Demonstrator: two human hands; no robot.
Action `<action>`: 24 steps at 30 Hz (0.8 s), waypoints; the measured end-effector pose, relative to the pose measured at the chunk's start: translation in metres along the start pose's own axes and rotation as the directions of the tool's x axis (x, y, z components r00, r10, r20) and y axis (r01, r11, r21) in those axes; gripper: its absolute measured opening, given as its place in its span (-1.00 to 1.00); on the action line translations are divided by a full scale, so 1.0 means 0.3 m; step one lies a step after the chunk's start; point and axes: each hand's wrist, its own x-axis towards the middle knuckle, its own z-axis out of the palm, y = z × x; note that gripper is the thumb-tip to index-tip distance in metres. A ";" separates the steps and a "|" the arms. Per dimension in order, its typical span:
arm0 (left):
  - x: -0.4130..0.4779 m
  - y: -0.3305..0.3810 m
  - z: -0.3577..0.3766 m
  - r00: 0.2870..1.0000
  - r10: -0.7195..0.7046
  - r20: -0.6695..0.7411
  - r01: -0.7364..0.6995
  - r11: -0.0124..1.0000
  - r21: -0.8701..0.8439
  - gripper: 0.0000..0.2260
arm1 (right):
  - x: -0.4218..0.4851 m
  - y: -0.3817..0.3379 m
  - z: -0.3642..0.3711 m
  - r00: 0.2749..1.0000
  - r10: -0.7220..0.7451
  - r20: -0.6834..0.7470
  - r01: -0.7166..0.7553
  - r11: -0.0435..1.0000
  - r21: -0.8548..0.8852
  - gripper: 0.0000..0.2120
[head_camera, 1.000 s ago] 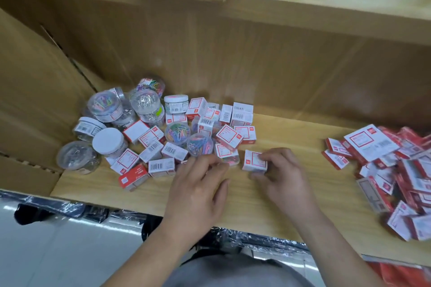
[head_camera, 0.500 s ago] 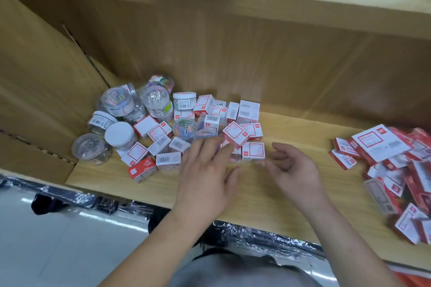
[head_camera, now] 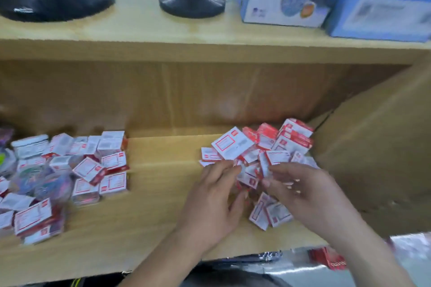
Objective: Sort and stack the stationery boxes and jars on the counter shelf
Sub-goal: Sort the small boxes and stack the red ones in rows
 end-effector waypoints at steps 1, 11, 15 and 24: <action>0.015 0.016 0.039 0.999 0.036 0.013 -0.037 0.999 0.016 -0.54 | -0.008 0.041 -0.039 0.998 -0.006 -0.061 0.007 1.000 0.021 -0.78; 0.276 0.107 0.235 0.921 -0.079 0.381 -0.083 0.916 0.392 -0.18 | 0.083 0.327 0.038 0.970 0.091 -0.226 -0.057 0.987 0.153 -0.27; 0.235 0.049 0.245 0.957 -0.059 0.285 -0.067 0.908 0.414 -0.27 | 0.120 0.320 0.079 0.965 0.048 -0.257 -0.037 0.998 0.047 -0.26; 0.190 -0.107 0.118 0.971 -0.175 0.165 0.075 0.872 0.484 -0.31 | 0.085 0.279 0.142 0.956 -0.096 -0.278 0.097 0.995 -0.010 -0.28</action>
